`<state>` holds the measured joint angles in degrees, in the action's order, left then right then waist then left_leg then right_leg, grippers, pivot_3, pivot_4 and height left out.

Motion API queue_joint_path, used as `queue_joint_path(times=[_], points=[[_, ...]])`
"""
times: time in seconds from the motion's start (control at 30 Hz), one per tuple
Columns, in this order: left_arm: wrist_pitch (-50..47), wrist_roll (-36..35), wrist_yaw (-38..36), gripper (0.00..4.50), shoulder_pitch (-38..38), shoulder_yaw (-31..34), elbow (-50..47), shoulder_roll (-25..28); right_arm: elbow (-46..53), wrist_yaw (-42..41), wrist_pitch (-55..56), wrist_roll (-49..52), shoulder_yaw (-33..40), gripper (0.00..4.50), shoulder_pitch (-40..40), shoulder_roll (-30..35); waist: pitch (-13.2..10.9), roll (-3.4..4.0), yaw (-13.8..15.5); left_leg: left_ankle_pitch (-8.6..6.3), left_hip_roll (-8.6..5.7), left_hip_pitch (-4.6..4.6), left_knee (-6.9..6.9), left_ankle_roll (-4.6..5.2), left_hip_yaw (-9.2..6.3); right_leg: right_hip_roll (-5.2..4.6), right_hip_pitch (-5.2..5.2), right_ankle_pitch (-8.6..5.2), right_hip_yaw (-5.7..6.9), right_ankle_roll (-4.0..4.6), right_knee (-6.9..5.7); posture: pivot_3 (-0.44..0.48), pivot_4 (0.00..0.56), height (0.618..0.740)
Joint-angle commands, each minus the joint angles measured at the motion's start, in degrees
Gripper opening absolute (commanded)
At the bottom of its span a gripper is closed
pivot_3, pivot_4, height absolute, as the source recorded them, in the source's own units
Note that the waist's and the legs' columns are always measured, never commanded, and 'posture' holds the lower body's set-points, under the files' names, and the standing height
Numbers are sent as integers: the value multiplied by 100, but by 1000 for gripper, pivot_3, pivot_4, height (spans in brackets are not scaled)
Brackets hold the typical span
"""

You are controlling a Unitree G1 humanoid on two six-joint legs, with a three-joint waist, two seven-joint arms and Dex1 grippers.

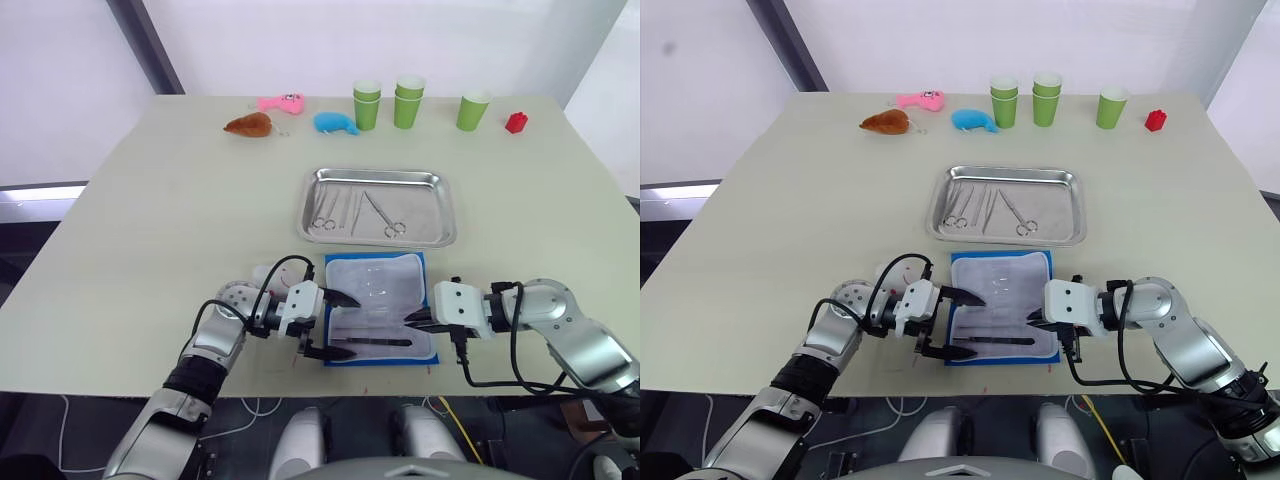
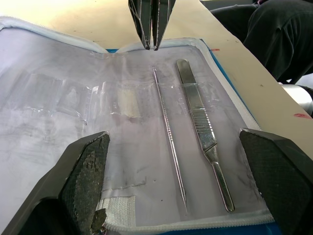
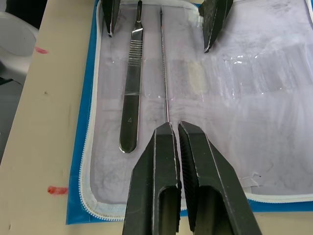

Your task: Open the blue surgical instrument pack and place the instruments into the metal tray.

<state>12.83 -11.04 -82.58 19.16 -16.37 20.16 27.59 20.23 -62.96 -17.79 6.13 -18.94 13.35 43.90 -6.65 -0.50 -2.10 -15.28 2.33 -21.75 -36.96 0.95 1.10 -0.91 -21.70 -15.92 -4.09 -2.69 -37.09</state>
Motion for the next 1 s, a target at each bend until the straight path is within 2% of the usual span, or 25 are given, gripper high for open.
queue_joint_path(times=[0.03, 0.07, 0.1, 0.17, 0.23, 0.27, 0.7, 0.73, 0.77, 0.9, 1.0], points=[[-199, 392, -55, 4500, -430, -432, 485, 40, 56, 123, -58, 246, 180, 171, 13, -215, 0, 0, 0, 0, 0, 0, -1, 0, 0, 0, 0, 0, 0, 0, 0, 0, 150, 739], [-198, 391, -56, 4500, -431, -432, 486, 41, 32, 156, -112, 313, 196, 171, -7, -280, 0, 0, 0, 0, 0, 0, -1, 0, 0, 0, 0, 0, 0, 0, 0, 0, 150, 739], [-195, 392, -56, 4500, -431, -432, 487, 42, 2, 155, -135, 333, 183, 390, -15, -302, 0, 0, 0, 0, 0, 0, -1, 0, -1, 0, 0, 0, 0, 0, -1, 0, 150, 739], [-197, 398, -50, 4500, -429, -433, 489, 42, -113, 160, -90, 323, 151, 929, -27, -353, 0, 0, 1, 0, 0, -1, -2, 0, 0, 0, 0, 0, 0, 0, -1, 0, 150, 739], [-197, 405, -45, 4500, -427, -435, 489, 42, -213, 202, -7, 285, 121, 1658, -23, -420, 0, 0, 1, 0, -1, -2, -3, 0, 0, -1, 0, 0, 0, 0, -1, 0, 150, 739], [-204, 406, -39, 4500, -426, -434, 485, 41, -258, 187, -28, 316, 102, 1747, -27, -454, 0, 0, 0, 0, -1, -1, -4, 1, 1, -1, 0, 0, 0, 0, -1, 0, 150, 739], [-243, 397, -16, 4500, -462, -435, 415, 60, -937, 244, -128, 72, -240, 1747, -87, -678, 6, 5, -2, -1, -1, 0, -10, 2, 0, 0, 1, 0, 0, 0, -8, 0, 150, 739], [-246, 394, -16, 4500, -466, -433, 408, 65, -999, 238, -114, 17, -284, 1363, -92, -672, 15, 8, -2, -1, -1, 0, -10, 2, 0, 0, 1, 0, 0, -1, -9, 0, 150, 739], [-248, 393, -14, 4500, -472, -431, 401, 72, -1074, 210, -43, -85, -349, 1233, -102, -627, 18, 10, -4, -1, -1, 1, -10, 2, 0, 0, 2, 0, 0, 0, -9, 0, 150, 739], [-253, 385, -2, 4500, -498, -430, 370, 96, -1166, 193, 25, -150, -379, 73, -109, -595, 35, 13, -10, -1, -1, 4, -11, 2, 0, 1, 4, 0, 0, -1, -10, 0, 150, 739], [-256, 381, 1, 4500, -509, -436, 358, 104, -1181, 171, 14, -157, -400, 73, -68, -575, 37, 14, -11, -1, 0, 5, -12, 3, 0, 1, 5, 0, -1, -1, -12, 0, 150, 739]])
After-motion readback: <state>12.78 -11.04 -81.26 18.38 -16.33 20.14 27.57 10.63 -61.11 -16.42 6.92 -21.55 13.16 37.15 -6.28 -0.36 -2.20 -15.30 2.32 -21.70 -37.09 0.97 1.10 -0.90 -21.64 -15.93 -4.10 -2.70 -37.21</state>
